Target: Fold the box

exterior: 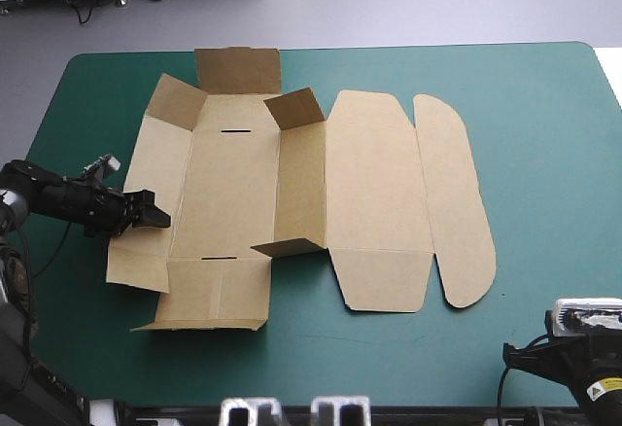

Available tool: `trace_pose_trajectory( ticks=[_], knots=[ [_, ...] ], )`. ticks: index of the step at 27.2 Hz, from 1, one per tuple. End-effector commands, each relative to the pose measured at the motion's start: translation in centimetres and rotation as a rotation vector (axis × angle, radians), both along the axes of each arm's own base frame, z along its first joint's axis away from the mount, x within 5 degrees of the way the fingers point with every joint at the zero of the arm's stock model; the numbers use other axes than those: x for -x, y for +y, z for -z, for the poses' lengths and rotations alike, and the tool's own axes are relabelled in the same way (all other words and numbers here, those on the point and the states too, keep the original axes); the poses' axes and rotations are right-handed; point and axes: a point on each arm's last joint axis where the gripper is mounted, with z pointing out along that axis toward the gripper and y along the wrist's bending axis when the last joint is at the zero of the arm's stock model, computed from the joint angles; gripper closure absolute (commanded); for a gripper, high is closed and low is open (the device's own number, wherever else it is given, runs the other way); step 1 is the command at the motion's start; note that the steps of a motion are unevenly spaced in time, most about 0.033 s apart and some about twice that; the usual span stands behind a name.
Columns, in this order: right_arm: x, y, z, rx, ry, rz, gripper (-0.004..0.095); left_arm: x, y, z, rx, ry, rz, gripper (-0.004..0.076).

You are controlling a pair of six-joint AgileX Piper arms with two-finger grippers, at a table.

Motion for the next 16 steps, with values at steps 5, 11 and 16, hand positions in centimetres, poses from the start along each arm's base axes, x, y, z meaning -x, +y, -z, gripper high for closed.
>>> trace_pose_trajectory(
  ticks=[5,11,16],
  knots=[
    [-0.3,0.1,-1.1,0.002,-0.069,-0.009,0.0928,-0.2,-0.7,-3.0,0.033,-0.022,0.109,0.0734],
    [-0.3,0.1,-1.1,0.002,-0.069,-0.009,0.0928,-1.1,-1.4,-7.4,-0.226,-0.134,0.264,0.0734],
    [-0.3,0.1,-1.1,0.0,-0.067,-0.01,0.0928,-2.1,-5.2,-11.4,-0.443,-0.282,0.514,0.0734]
  ],
)
